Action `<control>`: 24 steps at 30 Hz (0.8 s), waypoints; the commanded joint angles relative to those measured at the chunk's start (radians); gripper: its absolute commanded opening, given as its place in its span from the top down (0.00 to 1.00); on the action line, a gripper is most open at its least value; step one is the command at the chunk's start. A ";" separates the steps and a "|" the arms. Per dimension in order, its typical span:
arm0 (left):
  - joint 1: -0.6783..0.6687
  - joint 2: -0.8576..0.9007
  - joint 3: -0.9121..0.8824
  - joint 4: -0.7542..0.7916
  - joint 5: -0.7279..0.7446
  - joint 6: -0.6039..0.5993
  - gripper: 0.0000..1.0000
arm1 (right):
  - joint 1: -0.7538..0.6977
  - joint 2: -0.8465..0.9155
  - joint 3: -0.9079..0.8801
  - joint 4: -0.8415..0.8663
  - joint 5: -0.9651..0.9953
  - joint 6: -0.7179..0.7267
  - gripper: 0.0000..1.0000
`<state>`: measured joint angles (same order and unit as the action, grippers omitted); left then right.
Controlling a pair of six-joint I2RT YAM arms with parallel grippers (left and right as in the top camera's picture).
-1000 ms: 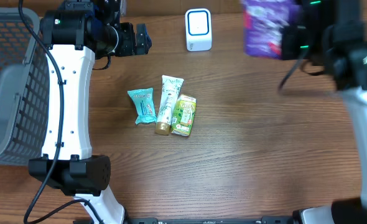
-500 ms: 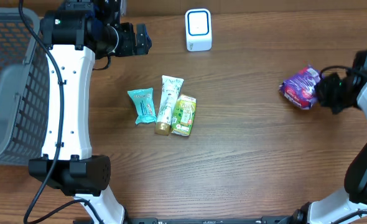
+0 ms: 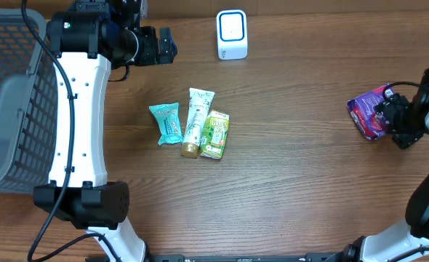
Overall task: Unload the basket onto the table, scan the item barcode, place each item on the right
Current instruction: 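Move the purple package right and set it on the table edge, then reach the right gripper to the yellow-green drink box and grasp it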
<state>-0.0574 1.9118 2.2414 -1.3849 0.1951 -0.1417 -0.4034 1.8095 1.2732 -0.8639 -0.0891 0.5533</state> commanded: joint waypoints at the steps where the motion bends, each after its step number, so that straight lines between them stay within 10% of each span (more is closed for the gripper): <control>1: -0.002 -0.003 0.012 0.001 0.007 0.015 0.00 | 0.034 -0.066 0.194 -0.115 -0.041 -0.138 0.16; 9: -0.002 -0.003 0.012 0.001 0.007 0.014 0.01 | 0.353 -0.078 0.335 -0.233 -0.279 -0.233 0.15; 18: -0.002 -0.003 0.012 0.001 0.007 0.014 0.00 | 0.791 0.071 0.235 -0.002 -0.227 -0.077 0.06; 24: -0.002 -0.003 0.012 0.001 0.007 0.015 0.01 | 0.806 0.232 0.206 0.131 -0.557 -0.116 0.12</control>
<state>-0.0574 1.9118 2.2414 -1.3838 0.1951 -0.1417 0.4248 1.9915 1.4979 -0.7612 -0.4755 0.4583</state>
